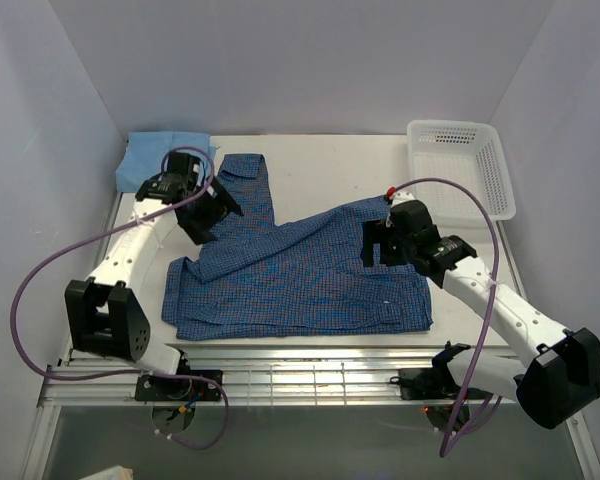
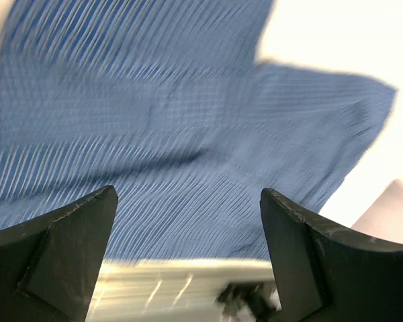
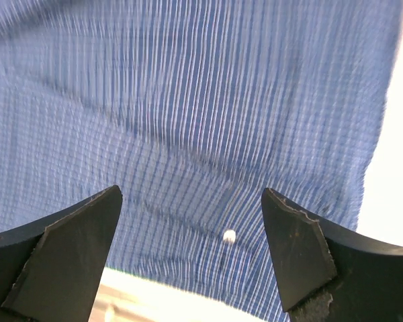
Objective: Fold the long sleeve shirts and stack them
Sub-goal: Fold the shirt
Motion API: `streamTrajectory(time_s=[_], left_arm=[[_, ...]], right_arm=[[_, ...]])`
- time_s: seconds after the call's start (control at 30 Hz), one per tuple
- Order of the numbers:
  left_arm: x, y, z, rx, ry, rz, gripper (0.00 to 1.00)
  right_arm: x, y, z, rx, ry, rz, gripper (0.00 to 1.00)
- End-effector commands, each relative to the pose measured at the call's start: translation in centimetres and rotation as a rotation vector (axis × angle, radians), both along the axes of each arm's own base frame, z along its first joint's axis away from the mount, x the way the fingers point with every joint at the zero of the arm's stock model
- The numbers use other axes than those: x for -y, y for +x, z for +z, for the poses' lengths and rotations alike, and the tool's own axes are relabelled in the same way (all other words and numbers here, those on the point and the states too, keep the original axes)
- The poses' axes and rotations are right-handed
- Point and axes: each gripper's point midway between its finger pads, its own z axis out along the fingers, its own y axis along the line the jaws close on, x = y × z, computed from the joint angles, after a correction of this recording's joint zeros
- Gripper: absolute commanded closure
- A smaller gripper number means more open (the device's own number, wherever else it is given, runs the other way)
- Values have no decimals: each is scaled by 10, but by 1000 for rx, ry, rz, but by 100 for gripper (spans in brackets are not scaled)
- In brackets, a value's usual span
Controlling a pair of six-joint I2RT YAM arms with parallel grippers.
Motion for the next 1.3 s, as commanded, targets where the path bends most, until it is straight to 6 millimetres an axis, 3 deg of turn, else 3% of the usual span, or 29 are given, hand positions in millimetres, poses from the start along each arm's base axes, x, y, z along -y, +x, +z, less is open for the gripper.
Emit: streamTrajectory(time_s=[0.0,0.03,0.1,0.13,0.17,0.23,0.27,0.33,0.37,0.4,0.47,0.5,0.6,0.87,1.0,1.03,1.17,1.27], left_arm=[[-3,59,17,133,63,-30,2],[-1,85,19,152,74,-25,2],[-7,117,21,192,104,-27,2],[-6,140,40,246,97,-24,2],[-2,155,18,207,75,-48,2],[-9,183,14,231,96,-60,2],[-10,206,9,251,110,-66,2],[-19,227,8,271,121,-70,2],[-22,241,21,322,125,-81,2],[-31,253,8,321,148,-72,2],[-41,268,12,363,186,-83,2],[-44,278,3,379,182,-92,2],[-42,294,-3,443,175,-159,2],[-42,314,-64,421,199,-207,2],[-40,327,-77,444,187,-192,14],[-39,328,-79,445,177,-186,25],[-34,331,-87,449,129,-152,46],[-33,334,-88,456,124,-145,51]], right_arm=[[14,33,36,147,-41,-100,10],[16,39,40,161,-43,-118,10],[14,50,49,181,-32,-128,10],[14,54,48,181,-35,-123,10],[13,58,51,190,-32,-122,10],[17,61,50,189,-45,-129,10],[19,62,49,187,-54,-129,10],[23,65,47,182,-60,-135,10],[24,66,43,172,-65,-137,10],[24,67,43,169,-62,-136,10],[23,69,37,148,-62,-132,10],[23,70,36,144,-61,-131,10],[21,73,27,114,-69,-125,10],[17,72,0,30,-84,-93,10],[16,68,-10,-2,-81,-84,10],[14,66,-11,-9,-73,-74,10],[13,66,-16,-29,-77,-65,10],[15,64,-19,-43,-90,-69,10]])
